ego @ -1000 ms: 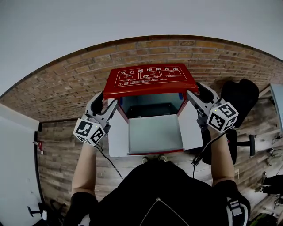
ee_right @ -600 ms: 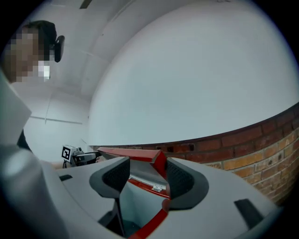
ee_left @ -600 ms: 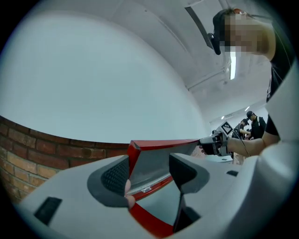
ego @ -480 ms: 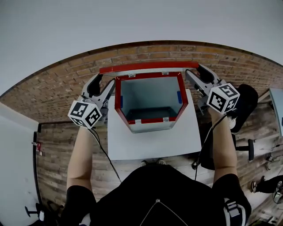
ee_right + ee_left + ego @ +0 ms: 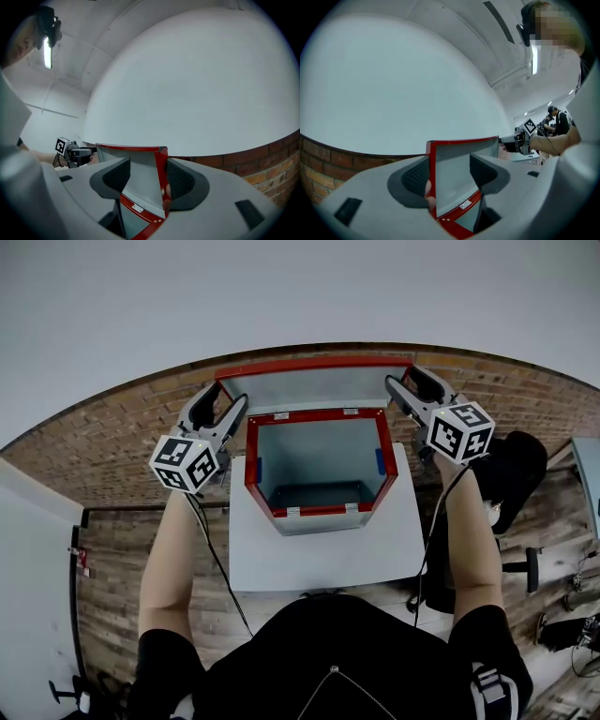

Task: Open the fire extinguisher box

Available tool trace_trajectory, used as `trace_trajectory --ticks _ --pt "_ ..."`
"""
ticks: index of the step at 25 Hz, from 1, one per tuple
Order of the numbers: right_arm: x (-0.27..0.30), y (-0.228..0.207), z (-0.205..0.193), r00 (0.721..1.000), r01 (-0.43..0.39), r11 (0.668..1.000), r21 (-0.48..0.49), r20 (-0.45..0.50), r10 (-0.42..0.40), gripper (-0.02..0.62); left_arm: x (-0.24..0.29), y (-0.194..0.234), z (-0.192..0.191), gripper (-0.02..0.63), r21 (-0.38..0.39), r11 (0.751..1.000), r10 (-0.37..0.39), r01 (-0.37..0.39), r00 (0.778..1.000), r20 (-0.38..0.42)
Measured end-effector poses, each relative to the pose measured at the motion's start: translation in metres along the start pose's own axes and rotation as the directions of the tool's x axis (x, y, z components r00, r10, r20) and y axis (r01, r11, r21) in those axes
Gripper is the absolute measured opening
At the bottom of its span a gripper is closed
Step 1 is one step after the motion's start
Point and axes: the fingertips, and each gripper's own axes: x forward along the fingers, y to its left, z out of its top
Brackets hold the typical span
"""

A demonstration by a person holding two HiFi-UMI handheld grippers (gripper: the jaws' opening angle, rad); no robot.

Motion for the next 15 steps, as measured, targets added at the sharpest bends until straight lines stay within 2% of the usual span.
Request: trace_trajectory --ticks 11,15 --pt "0.039 -0.026 -0.001 0.999 0.050 0.996 -0.076 -0.013 -0.051 0.252 0.036 0.027 -0.002 0.316 -0.006 1.000 0.023 -0.023 1.000 -0.015" --pt "0.051 -0.034 -0.002 0.998 0.053 0.996 -0.071 -0.024 -0.055 0.251 0.047 0.036 -0.004 0.316 -0.013 0.999 0.032 -0.032 0.999 -0.025"
